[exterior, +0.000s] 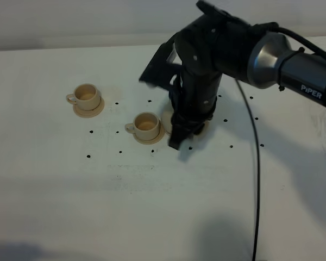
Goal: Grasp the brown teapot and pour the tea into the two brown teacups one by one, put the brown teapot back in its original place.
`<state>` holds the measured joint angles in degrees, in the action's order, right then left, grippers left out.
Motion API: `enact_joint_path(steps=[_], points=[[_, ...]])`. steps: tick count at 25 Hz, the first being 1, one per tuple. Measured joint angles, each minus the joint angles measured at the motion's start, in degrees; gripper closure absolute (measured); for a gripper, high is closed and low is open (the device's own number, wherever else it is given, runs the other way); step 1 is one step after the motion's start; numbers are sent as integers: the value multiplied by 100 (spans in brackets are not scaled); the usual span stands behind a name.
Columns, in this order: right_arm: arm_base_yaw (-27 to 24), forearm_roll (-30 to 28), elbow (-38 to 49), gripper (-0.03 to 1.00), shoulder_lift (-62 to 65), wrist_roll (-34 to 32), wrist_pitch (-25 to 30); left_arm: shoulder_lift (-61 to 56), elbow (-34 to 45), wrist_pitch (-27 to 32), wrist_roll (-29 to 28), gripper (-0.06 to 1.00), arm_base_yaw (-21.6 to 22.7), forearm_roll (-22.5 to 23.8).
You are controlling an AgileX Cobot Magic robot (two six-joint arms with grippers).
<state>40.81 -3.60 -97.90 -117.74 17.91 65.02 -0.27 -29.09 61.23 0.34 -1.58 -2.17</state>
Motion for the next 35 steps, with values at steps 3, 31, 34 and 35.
enact_joint_path(steps=[3,31,34,35], points=[[-39,63,-15,62,-5,-938,-48,0,0,0,0,45,0,0],[-864,1236,-1716,62,-1484,-1227,609,0,0,0,0,45,0,0],[-864,1210,-1720,62,-1484,-1233,596,0,0,0,0,45,0,0],[-864,1191,-1720,62,-1484,-1233,596,0,0,0,0,45,0,0]])
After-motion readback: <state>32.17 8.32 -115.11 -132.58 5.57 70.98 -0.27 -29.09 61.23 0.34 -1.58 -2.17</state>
